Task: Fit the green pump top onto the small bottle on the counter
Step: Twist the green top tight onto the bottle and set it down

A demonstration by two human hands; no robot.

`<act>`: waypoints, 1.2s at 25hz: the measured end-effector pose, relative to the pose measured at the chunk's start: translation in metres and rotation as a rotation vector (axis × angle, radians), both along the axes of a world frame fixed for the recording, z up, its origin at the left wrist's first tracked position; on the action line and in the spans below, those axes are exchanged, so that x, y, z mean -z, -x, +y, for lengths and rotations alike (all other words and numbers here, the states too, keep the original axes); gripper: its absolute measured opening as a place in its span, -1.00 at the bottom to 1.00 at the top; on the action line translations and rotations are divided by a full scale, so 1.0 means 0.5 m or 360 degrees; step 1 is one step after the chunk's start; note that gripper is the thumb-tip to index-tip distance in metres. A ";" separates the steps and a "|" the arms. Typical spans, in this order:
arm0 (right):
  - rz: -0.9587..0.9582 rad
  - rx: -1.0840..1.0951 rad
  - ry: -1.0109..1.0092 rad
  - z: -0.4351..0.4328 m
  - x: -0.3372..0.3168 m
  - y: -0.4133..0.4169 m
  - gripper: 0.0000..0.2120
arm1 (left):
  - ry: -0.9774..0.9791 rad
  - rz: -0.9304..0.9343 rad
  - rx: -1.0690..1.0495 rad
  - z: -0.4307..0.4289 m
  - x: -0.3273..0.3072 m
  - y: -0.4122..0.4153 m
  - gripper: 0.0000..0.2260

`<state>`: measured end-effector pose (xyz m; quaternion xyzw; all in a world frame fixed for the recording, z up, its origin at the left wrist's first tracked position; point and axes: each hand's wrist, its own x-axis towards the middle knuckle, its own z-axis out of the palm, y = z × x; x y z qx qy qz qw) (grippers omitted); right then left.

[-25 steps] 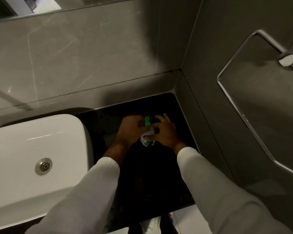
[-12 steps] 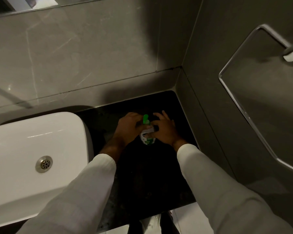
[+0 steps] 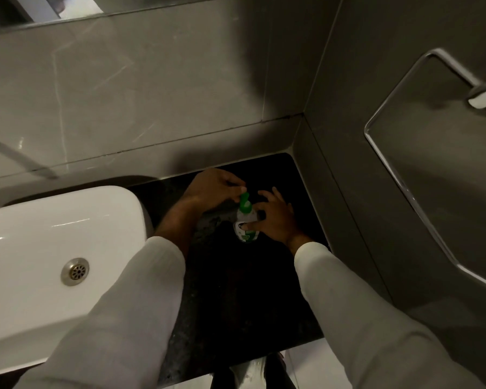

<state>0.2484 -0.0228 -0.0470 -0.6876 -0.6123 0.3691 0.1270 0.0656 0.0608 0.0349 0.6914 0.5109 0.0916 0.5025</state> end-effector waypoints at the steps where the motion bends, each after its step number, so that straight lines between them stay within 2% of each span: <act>1: -0.0002 0.0002 0.0000 -0.001 -0.001 0.000 -0.55 | -0.0052 0.0065 0.0036 -0.001 0.005 -0.004 -0.83; 5: -0.0018 -0.0010 0.0017 -0.003 -0.004 0.004 -0.54 | -0.0059 0.0097 0.0009 -0.013 0.023 -0.012 -0.90; 14: 0.0045 0.0032 0.0047 -0.013 -0.012 -0.001 -0.49 | 0.0157 -0.0144 -0.0645 -0.074 0.050 -0.043 -0.93; 18: 0.0028 0.0026 0.0052 -0.018 -0.012 -0.002 -0.48 | 0.0181 -0.0136 -0.0594 -0.082 0.051 -0.039 -0.89; 21: 0.0060 0.0035 -0.0005 -0.035 -0.008 -0.001 -0.52 | 0.0154 -0.0059 -0.0679 -0.103 0.056 -0.021 -0.65; 23: 0.0068 0.0051 -0.0064 -0.049 0.000 -0.001 -0.54 | 0.0040 0.0082 -0.0783 -0.125 0.069 -0.001 -0.57; 26: 0.0083 0.0054 -0.0117 -0.062 0.006 0.006 -0.55 | 0.0040 0.0200 -0.0751 -0.158 0.092 0.027 -0.57; 30: 0.0108 0.0062 -0.0095 -0.081 0.007 0.009 -0.49 | 0.0180 0.0184 -0.0526 -0.196 0.096 0.050 -0.59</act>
